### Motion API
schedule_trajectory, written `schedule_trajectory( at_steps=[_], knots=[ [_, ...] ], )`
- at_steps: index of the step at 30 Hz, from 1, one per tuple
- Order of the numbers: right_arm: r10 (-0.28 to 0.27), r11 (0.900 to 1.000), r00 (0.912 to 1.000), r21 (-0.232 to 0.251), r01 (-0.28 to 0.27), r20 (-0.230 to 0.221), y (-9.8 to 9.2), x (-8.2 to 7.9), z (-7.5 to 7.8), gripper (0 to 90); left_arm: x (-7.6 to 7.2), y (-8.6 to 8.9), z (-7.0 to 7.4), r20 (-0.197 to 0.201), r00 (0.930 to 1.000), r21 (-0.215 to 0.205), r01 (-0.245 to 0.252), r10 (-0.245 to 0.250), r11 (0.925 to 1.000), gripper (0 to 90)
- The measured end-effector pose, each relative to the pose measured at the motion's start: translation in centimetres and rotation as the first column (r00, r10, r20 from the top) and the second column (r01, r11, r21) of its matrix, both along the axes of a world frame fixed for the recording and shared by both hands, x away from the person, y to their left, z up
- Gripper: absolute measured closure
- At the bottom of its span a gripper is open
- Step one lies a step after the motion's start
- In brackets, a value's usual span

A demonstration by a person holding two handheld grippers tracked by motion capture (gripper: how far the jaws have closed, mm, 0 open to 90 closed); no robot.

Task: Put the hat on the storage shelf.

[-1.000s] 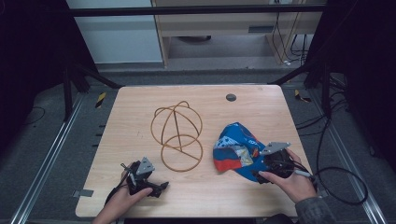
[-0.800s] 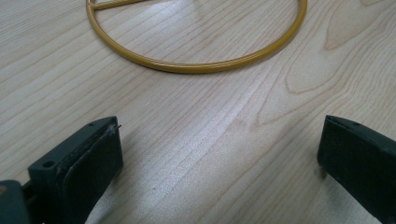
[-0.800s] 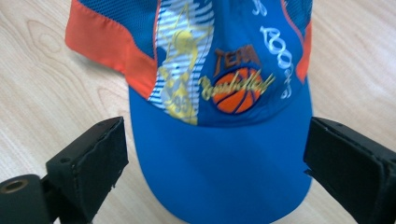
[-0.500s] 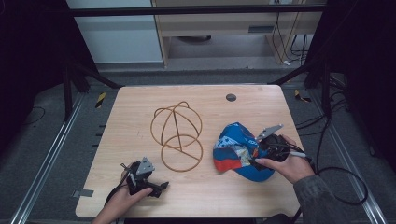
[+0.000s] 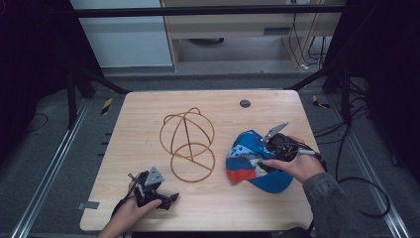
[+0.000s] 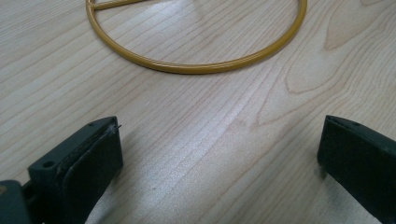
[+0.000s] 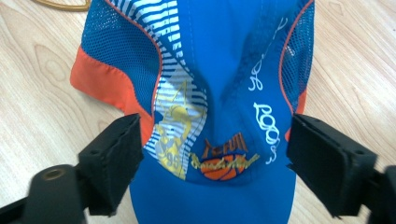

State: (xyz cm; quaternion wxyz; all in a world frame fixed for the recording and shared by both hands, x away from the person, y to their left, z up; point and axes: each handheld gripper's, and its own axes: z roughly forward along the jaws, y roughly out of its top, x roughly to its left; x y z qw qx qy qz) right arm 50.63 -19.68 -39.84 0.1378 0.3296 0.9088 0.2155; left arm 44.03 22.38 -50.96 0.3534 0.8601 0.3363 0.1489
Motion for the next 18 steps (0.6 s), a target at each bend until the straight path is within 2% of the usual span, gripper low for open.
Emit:
schedule_trajectory(
  at_steps=[5, 11, 18],
  knots=[
    [0.003, 1.000, 0.9996, -0.017, -0.003, -0.029, 0.3, 0.8, -0.8, 25.1, 0.0, 0.0, 0.0, 0.000, 1.0000, 0.000, 0.000, 0.000, 1.0000, 0.0],
    [-0.011, 1.000, 0.9989, 0.014, 0.012, -0.045, 0.5, 1.7, -1.0, 31.2, 0.0, 0.0, 0.0, 0.000, 1.0000, 0.000, 0.000, 0.000, 1.0000, 0.0],
    [-0.004, 1.000, 0.9981, 0.012, 0.004, -0.062, 0.8, 2.2, -1.5, 37.1, 0.0, 0.0, 0.0, 0.000, 1.0000, 0.000, 0.000, 0.000, 1.0000, 0.0]
  ],
)
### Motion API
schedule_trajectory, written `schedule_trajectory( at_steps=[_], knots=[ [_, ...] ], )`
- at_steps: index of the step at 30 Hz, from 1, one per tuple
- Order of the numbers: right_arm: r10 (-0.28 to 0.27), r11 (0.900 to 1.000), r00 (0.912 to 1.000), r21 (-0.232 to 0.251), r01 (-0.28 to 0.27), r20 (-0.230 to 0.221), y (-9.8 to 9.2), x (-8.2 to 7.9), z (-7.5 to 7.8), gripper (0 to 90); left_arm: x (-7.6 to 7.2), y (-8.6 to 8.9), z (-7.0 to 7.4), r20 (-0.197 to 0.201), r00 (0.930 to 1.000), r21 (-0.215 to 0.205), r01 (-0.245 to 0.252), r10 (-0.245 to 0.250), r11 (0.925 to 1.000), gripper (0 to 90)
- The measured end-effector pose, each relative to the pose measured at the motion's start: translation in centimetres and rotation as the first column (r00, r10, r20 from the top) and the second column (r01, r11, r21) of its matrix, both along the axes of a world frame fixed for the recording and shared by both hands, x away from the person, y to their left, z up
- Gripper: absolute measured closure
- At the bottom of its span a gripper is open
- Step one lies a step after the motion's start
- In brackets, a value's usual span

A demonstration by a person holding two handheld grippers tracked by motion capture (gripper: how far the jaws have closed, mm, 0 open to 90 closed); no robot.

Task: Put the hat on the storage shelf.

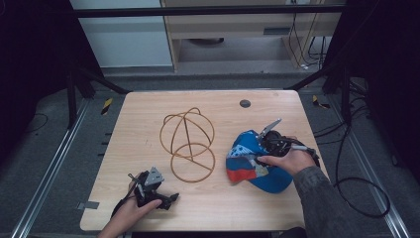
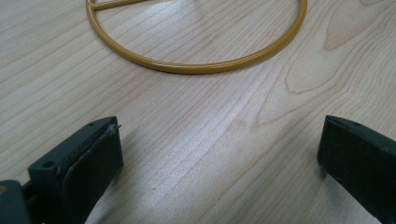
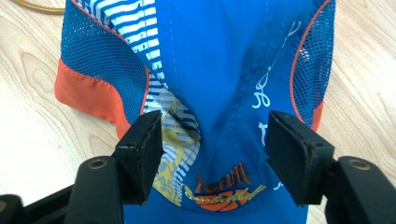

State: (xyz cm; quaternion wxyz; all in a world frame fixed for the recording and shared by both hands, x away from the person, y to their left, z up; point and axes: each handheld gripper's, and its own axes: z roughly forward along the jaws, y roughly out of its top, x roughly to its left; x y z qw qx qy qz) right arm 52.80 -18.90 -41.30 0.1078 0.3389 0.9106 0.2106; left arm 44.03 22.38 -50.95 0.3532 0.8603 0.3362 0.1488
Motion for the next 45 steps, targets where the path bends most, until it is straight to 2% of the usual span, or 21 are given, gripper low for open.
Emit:
schedule_trajectory(
  at_steps=[6, 13, 16, 21, 31, 39, 43, 45],
  knots=[
    [-0.003, 1.000, 0.9998, -0.006, 0.003, -0.018, 0.3, 0.5, -0.5, 43.9, 0.0, 0.0, 0.0, 0.000, 1.0000, 0.000, 0.000, 0.000, 1.0000, 0.0],
    [0.019, 1.000, 0.9988, -0.008, -0.020, -0.045, 0.6, 0.8, -0.8, 66.7, 0.0, 0.0, 0.0, 0.000, 1.0000, 0.000, 0.000, 0.000, 1.0000, 0.0],
    [0.024, 1.000, 0.9988, -0.008, -0.024, -0.043, 0.6, 0.7, -0.8, 76.4, 0.0, 0.0, 0.0, 0.000, 1.0000, 0.000, 0.000, 0.000, 1.0000, 0.0],
    [0.032, 0.999, 0.9980, 0.000, -0.032, -0.054, 0.6, 0.6, -0.6, 87.5, 0.0, 0.0, 0.0, 0.000, 1.0000, 0.000, 0.000, 0.000, 1.0000, 0.0],
    [0.039, 0.997, 0.9977, 0.066, -0.035, -0.055, -0.1, -0.1, 0.7, 89.5, 0.0, 0.0, 0.0, 0.000, 1.0000, 0.000, 0.000, 0.000, 1.0000, 0.0],
    [0.054, 0.995, 0.9984, 0.080, -0.053, -0.017, -0.6, -1.0, 3.3, 89.5, 0.0, 0.0, 0.0, 0.000, 1.0000, 0.000, 0.001, -0.001, 1.0000, 0.0],
    [0.044, 0.993, 0.9990, 0.107, -0.044, 0.007, -1.0, -1.3, 4.5, 89.6, 0.0, 0.0, 0.0, 0.000, 1.0000, 0.000, 0.001, -0.001, 1.0000, 0.0],
    [0.042, 0.994, 0.9989, 0.104, -0.044, 0.021, -1.2, -1.4, 5.0, 89.6, 0.0, 0.0, 0.0, 0.000, 1.0000, -0.001, 0.000, 0.000, 1.0000, 0.0]
  ],
)
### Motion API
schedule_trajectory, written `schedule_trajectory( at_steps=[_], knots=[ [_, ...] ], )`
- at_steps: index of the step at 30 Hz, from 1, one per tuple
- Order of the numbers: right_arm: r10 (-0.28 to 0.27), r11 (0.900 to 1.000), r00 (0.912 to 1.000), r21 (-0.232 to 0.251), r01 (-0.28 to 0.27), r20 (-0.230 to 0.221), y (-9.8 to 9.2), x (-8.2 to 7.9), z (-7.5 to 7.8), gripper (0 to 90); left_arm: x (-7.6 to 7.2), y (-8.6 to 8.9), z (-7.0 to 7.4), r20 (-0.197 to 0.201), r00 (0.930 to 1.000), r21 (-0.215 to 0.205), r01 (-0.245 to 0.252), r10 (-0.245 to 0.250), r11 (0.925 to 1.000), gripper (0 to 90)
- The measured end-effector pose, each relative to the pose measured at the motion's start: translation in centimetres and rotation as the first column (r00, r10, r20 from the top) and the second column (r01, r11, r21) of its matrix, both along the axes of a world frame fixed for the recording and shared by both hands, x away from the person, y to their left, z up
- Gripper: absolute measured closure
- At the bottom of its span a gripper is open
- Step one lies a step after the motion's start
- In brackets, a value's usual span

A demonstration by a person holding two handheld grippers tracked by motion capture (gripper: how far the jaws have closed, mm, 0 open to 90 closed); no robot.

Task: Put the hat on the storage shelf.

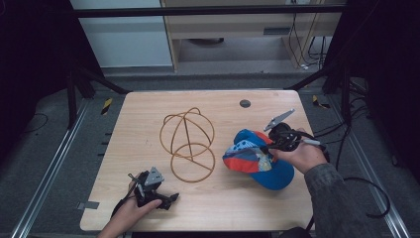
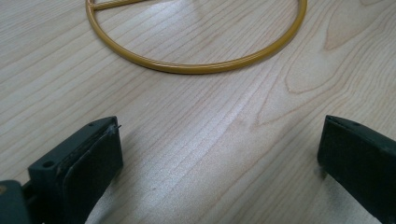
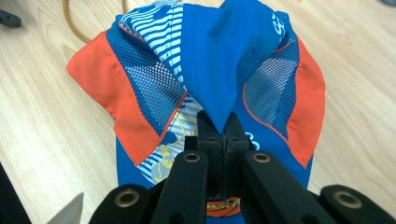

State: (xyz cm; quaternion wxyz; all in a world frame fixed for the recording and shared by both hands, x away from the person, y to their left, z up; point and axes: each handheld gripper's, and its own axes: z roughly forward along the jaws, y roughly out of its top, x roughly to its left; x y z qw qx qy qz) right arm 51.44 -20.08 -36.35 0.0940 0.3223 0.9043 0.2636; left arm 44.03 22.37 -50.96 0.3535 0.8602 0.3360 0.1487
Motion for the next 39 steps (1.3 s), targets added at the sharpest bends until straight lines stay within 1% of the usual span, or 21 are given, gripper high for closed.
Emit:
schedule_trajectory(
  at_steps=[3, 7, 10, 15, 21, 27, 35, 37, 39],
  knots=[
    [-0.010, 1.000, 0.9998, 0.004, 0.010, 0.018, -0.2, -0.2, 0.8, 89.6, 0.0, 0.0, 0.0, 0.000, 1.0000, 0.000, -0.001, 0.001, 1.0000, 0.0],
    [-0.011, 1.000, 0.9995, 0.027, 0.010, 0.031, -0.6, -0.3, 1.7, 89.6, 0.0, 0.0, 0.0, 0.000, 1.0000, 0.000, 0.000, 0.000, 1.0000, 0.0],
    [-0.006, 1.000, 0.9991, 0.030, 0.005, 0.041, -0.7, -0.3, 2.2, 89.6, 0.0, 0.0, 0.0, 0.000, 1.0000, 0.000, 0.002, -0.002, 1.0000, 0.0],
    [-0.014, 0.999, 0.9982, 0.038, 0.012, 0.058, -0.7, -0.4, 3.1, 89.6, 0.0, 0.0, 0.0, 0.000, 1.0000, -0.005, -0.002, 0.002, 1.0000, 0.0],
    [-0.017, 0.999, 0.9969, 0.048, 0.014, 0.077, -0.6, -0.8, 4.2, 89.6, 0.0, 0.0, 0.0, 0.000, 1.0000, -0.004, -0.001, 0.001, 1.0000, 0.0],
    [-0.004, 0.999, 0.9946, 0.046, 0.000, 0.104, -0.6, -1.3, 5.7, 89.6, 0.0, 0.0, 0.0, 0.003, 1.0000, -0.002, 0.001, -0.001, 1.0000, 0.0],
    [0.016, 0.999, 0.9920, 0.048, -0.022, 0.125, -0.3, -2.2, 7.4, 89.6, 0.0, 0.0, 0.0, 0.003, 1.0000, -0.002, 0.001, -0.001, 1.0000, 0.0],
    [0.015, 0.997, 0.9921, 0.076, -0.025, 0.125, -0.4, -2.4, 7.8, 89.6, 0.0, 0.0, 0.0, 0.002, 1.0000, -0.003, 0.001, -0.001, 1.0000, 0.0],
    [0.014, 0.996, 0.9905, 0.081, -0.025, 0.137, -0.4, -2.6, 8.2, 89.6, 0.0, 0.0, 0.0, 0.002, 1.0000, -0.002, 0.001, -0.001, 1.0000, 0.0]
  ],
)
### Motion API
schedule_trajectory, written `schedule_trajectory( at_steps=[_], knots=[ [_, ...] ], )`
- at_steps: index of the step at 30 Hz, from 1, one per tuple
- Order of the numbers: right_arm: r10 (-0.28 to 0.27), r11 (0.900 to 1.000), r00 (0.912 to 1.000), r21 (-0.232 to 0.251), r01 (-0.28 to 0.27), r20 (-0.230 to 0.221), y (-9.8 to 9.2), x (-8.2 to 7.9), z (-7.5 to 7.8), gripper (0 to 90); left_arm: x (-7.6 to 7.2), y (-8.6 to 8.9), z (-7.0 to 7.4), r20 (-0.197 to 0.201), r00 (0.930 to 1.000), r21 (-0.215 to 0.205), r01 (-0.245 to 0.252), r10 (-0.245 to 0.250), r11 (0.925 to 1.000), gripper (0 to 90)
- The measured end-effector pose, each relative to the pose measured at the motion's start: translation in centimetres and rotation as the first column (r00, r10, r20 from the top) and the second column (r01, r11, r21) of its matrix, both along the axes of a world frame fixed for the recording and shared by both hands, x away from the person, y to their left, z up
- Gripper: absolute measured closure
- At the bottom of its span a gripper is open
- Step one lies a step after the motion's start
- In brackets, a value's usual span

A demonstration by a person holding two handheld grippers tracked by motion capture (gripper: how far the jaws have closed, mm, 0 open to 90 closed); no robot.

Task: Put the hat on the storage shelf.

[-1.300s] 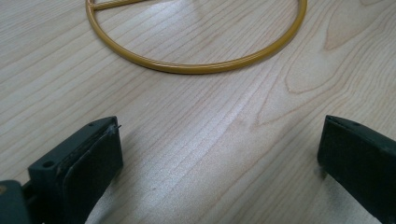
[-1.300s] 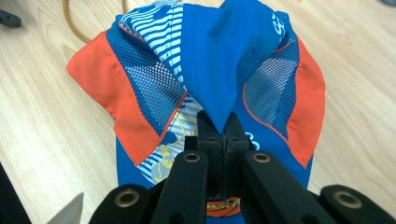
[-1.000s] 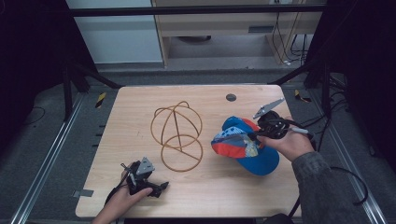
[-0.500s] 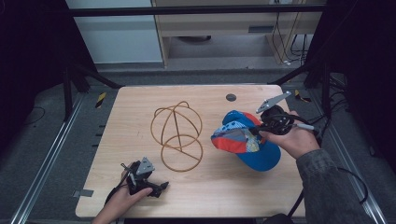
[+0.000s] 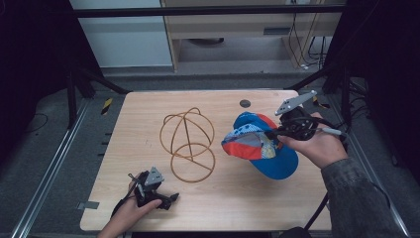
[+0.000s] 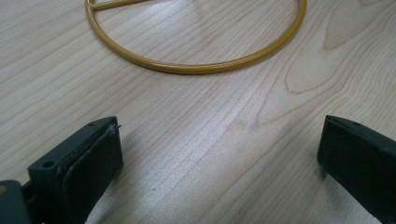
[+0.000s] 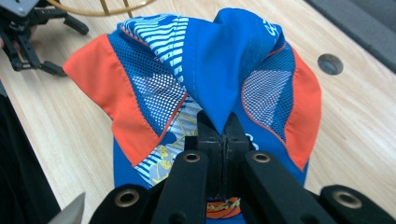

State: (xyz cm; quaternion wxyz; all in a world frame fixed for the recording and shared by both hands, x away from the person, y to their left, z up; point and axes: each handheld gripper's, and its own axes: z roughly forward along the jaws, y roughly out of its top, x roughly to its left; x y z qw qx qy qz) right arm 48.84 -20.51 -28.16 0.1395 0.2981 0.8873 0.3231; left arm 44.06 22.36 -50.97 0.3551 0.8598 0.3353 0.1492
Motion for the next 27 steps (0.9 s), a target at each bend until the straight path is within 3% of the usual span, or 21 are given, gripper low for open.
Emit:
schedule_trajectory(
  at_steps=[12, 21, 27],
  knots=[
    [0.029, 1.000, 0.9946, -0.001, -0.029, 0.099, 1.0, -1.9, 4.3, 89.6, 0.0, 0.0, 0.0, -0.001, 1.0000, 0.000, 0.000, 0.000, 1.0000, 0.0],
    [0.057, 0.998, 0.9845, 0.003, -0.058, 0.166, 3.1, -2.1, 7.4, 89.6, 0.0, 0.0, 0.0, -0.002, 1.0000, 0.002, 0.000, 0.000, 1.0000, 0.0],
    [0.080, 0.996, 0.9786, 0.020, -0.085, 0.190, 4.6, -1.8, 8.3, 89.6, 0.0, 0.0, 0.0, -0.002, 1.0000, 0.000, -0.002, 0.002, 1.0000, 0.0]
  ],
)
